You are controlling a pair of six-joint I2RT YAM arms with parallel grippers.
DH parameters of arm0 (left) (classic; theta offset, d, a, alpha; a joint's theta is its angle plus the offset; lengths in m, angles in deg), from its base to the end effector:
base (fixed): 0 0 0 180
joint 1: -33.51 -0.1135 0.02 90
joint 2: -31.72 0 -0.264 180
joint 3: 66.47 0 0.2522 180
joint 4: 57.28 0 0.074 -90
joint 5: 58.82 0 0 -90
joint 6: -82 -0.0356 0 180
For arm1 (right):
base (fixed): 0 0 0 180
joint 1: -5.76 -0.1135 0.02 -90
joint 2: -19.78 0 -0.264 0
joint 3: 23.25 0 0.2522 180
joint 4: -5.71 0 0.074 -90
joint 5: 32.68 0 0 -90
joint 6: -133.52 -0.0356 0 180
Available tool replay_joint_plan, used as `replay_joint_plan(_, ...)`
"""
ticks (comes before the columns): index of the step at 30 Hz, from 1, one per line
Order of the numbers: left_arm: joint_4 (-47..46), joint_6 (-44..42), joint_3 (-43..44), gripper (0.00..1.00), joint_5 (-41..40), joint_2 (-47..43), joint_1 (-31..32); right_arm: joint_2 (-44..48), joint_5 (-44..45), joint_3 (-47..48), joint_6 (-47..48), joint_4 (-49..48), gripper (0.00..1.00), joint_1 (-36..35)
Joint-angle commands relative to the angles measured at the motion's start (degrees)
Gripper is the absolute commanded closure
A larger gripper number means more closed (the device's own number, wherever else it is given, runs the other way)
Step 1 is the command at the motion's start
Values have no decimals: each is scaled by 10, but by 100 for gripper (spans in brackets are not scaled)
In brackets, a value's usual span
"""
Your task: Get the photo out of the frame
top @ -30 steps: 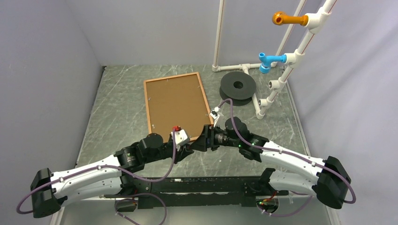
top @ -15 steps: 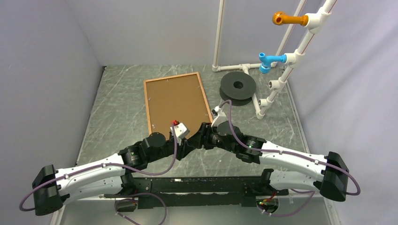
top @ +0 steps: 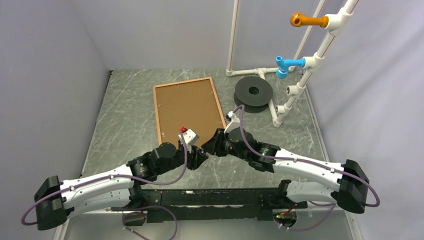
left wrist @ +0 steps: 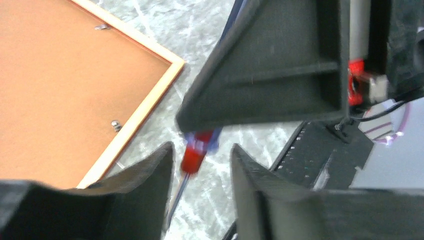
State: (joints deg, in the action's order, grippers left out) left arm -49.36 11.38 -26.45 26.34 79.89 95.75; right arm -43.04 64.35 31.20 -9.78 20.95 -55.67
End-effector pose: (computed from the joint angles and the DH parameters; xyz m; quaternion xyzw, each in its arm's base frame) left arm 0.0952 -0.1745 0.2442 0.2680 0.7524 -0.3671 0.4768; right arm 0.1230 0.2167 0.2678 -0.0257 0.8355 0.4325 0.3379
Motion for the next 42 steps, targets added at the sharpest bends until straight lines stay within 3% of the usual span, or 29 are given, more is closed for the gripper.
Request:
replay_joint_plan(1, 43, 48, 22, 42, -83, -21, 1, -5, 56, 32, 70, 32, 100, 54)
replay_joint_plan(5, 136, 111, 25, 23, -161, -56, -12, -29, 52, 53, 147, 53, 100, 126)
replay_joint_plan(8, 222, 175, 27, 22, -186, -73, -48, -59, 49, 74, 197, 54, 100, 176)
replay_joint_plan(11, 255, 221, 13, 25, -161, -85, -84, -108, 88, 126, 260, 72, 100, 186)
replay_joint_plan(23, 124, 270, -70, 26, -2, -51, -100, -309, 198, 310, 403, 103, 100, 199)
replay_joint_plan(42, 41, 291, -96, 27, 33, 19, -100, -404, 195, 377, 448, 88, 100, 208)
